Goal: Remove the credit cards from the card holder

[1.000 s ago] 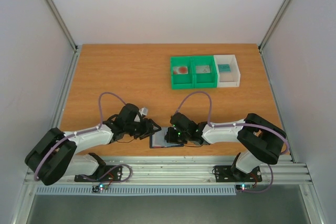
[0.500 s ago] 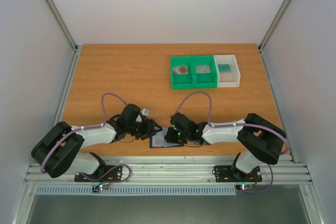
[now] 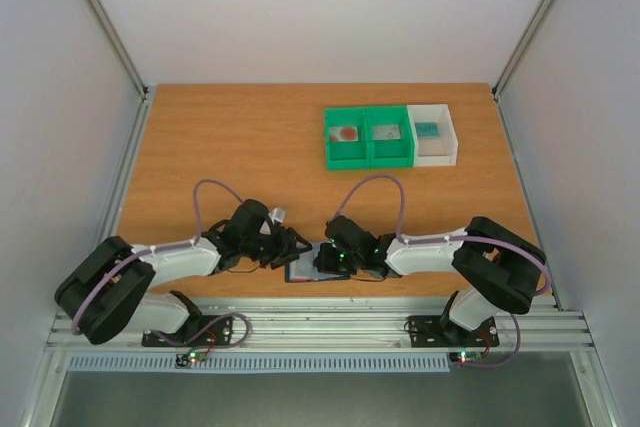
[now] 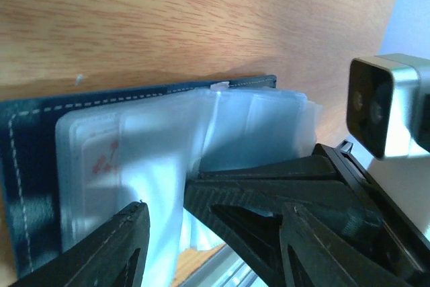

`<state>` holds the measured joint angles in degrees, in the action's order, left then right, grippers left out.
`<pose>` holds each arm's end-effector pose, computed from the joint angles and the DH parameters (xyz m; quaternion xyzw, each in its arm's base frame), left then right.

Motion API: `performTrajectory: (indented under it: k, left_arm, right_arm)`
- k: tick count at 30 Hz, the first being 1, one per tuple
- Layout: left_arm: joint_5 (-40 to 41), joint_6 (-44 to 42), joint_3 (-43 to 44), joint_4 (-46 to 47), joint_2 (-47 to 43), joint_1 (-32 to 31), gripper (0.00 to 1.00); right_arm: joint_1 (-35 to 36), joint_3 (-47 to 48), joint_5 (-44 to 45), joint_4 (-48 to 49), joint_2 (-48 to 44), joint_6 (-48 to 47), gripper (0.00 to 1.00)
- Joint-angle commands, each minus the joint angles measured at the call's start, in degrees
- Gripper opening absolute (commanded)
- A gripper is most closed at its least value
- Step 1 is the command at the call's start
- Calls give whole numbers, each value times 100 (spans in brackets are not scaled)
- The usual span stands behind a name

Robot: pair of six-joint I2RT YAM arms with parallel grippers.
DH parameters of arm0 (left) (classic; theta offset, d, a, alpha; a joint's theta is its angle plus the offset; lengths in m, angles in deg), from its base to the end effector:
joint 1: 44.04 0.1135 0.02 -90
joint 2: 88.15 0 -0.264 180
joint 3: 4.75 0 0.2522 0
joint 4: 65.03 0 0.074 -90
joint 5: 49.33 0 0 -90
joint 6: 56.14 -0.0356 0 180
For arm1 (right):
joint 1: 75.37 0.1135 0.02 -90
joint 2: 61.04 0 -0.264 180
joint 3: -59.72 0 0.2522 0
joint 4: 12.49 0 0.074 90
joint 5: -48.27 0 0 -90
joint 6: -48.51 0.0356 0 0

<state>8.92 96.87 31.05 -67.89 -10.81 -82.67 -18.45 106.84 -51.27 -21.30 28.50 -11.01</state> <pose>0.1644 -0.1554 0.1309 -0.0836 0.8891 -0.4482 0.0400 0.1437 0.2315 0.1223 -0.2418 0.9088 0.2852 0.1849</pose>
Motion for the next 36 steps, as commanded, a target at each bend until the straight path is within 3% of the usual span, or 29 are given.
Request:
performTrajectory:
  k: [1, 4, 7, 20, 36]
  left_arm:
    - [325, -199, 29, -692, -550, -26, 56]
    - [641, -460, 127, -1450, -842, -30, 58]
    - [718, -614, 168, -1623, -900, -29, 59]
    - [497, -607, 150, -1152, -665, -30, 61]
    - [294, -517, 38, -323, -344, -28, 56]
  right_arm:
    - [20, -224, 383, -286, 114, 52, 1]
    - [20, -243, 389, -266, 125, 59, 1]
    - [20, -243, 375, -249, 137, 70, 1]
    - [20, -251, 344, -178, 138, 89, 1]
    - [20, -269, 338, -126, 132, 55, 1]
